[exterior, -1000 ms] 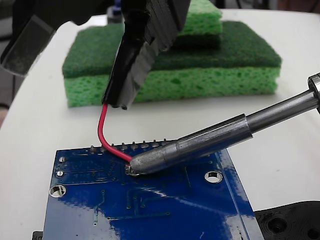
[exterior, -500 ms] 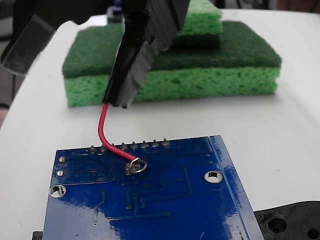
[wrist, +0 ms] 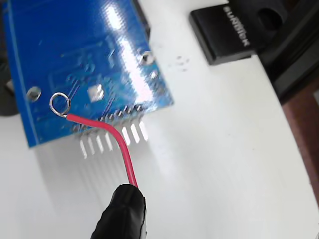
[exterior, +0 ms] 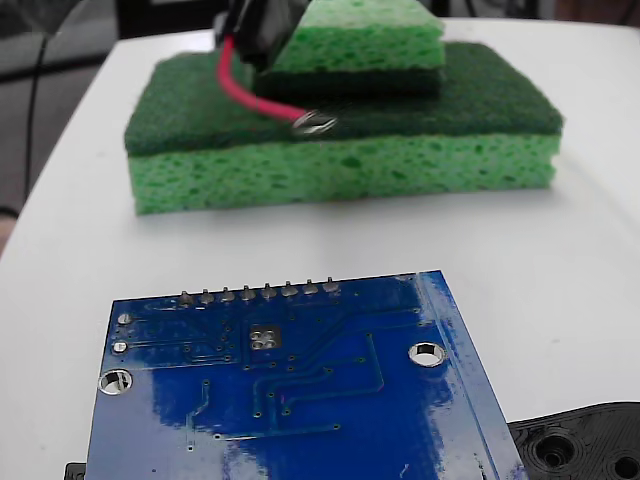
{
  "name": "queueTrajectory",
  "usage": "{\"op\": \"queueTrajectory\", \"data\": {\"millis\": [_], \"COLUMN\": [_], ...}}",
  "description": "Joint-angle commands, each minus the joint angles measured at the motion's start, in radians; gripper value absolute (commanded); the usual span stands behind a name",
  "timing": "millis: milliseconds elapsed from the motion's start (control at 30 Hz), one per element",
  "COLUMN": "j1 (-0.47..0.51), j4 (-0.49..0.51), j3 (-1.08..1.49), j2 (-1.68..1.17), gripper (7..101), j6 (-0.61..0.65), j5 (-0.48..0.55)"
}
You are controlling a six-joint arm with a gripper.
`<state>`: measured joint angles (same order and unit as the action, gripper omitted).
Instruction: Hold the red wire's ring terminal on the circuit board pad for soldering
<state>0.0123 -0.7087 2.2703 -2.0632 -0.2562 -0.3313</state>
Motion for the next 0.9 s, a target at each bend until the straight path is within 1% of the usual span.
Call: {"op": "queueTrajectory", "data": {"millis": [33, 167, 267, 600, 733, 867, 900], "j1": [0.0, -0.006, -0.015, -0.012, -0.009, -0.011, -0.015], "j4": [0.037, 0.052, 0.083, 0.118, 0.094, 0.005, -0.009], "j3": [0.092, 0.195, 0.281, 0.485, 0.594, 0.687, 0.68], "j2": [-0.127, -0.249, -0.351, -0.578, -0.753, -0.992, -0.988], "gripper": [100.3, 100.3, 100.3, 100.3, 100.3, 100.3, 100.3], "j6": [0.031, 0.029, 0.034, 0.117, 0.109, 0.121, 0.129], "j5": [0.087, 0.115, 0.12, 0.192, 0.209, 0.238, 0.241]}}
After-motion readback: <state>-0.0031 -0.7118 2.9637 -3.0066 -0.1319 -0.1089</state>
